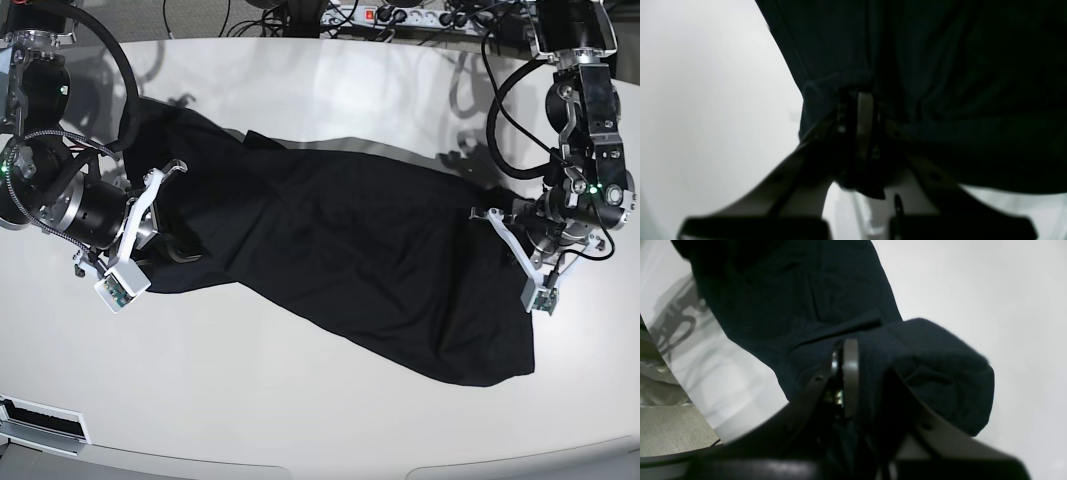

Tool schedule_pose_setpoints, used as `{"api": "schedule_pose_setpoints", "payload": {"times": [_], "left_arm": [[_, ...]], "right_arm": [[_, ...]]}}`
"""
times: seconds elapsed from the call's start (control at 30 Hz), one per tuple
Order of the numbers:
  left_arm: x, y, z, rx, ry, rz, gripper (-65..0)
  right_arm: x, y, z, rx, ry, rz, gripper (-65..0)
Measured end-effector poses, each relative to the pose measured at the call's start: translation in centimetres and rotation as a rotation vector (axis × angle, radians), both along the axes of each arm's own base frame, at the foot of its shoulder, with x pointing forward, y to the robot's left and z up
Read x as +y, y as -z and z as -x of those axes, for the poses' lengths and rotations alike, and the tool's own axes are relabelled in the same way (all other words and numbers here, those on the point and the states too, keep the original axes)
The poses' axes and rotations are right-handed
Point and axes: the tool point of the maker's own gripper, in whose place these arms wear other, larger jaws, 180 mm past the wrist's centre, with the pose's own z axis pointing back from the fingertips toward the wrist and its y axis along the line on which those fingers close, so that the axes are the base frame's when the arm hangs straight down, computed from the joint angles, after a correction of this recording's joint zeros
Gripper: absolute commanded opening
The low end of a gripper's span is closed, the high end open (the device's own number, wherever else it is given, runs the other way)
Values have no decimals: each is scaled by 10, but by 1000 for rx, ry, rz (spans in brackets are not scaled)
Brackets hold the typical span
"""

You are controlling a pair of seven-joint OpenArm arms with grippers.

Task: Layout the t-shirt on the table in an organized manner, then fold the t-shirt properly
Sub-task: 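Grip both shirt ends and lift the shirt off the table, then swing the lifted shirt up and lay it down flat across the table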

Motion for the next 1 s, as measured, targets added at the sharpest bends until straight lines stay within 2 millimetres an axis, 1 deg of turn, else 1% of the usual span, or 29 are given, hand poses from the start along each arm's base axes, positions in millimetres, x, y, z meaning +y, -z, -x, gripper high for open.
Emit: {"api": "schedule_pose_setpoints", "payload": {"times": [0.07,0.17,0.27,0.37,0.43,0.5,0.53,0.6,0.7,0.77,0.87,1.0], "left_arm": [[-3,-1,1,-4,10,17,-650],[-12,0,6,10,97,48,-650],[-4,-7,7,13,163,30,-650],[8,-19,7,7,240,1,-650],[17,-28,8,10,287,-22,-650],[23,-36,8,8,330,-32,-650],[23,-42,8,-6,365,-28,-650],[18,-51,11,-14,445,-4,-650],[14,-64,16,-14,545,14,-650],[17,-76,15,-37,589,6,-650],[29,-100,5,-70,608,-50,-650],[43,-147,-12,-141,625,-122,-650]], "right_arm": [[-1,1,-1,-2,3,8,-650],[-10,4,-4,-16,21,61,-650],[-21,0,-9,-45,43,84,-650],[-42,-7,-15,-66,101,92,-650],[-58,-17,-19,-92,151,75,-650],[-69,-33,-21,-120,183,13,-650],[-73,-42,-22,-137,192,-27,-650],[-77,-56,-20,-143,190,-95,-650],[-77,-61,-12,-106,152,-126,-650],[-78,-60,-8,-81,133,-115,-650],[-78,-63,-8,-83,125,-118,-650],[-78,-64,-7,-85,119,-125,-650]]}}
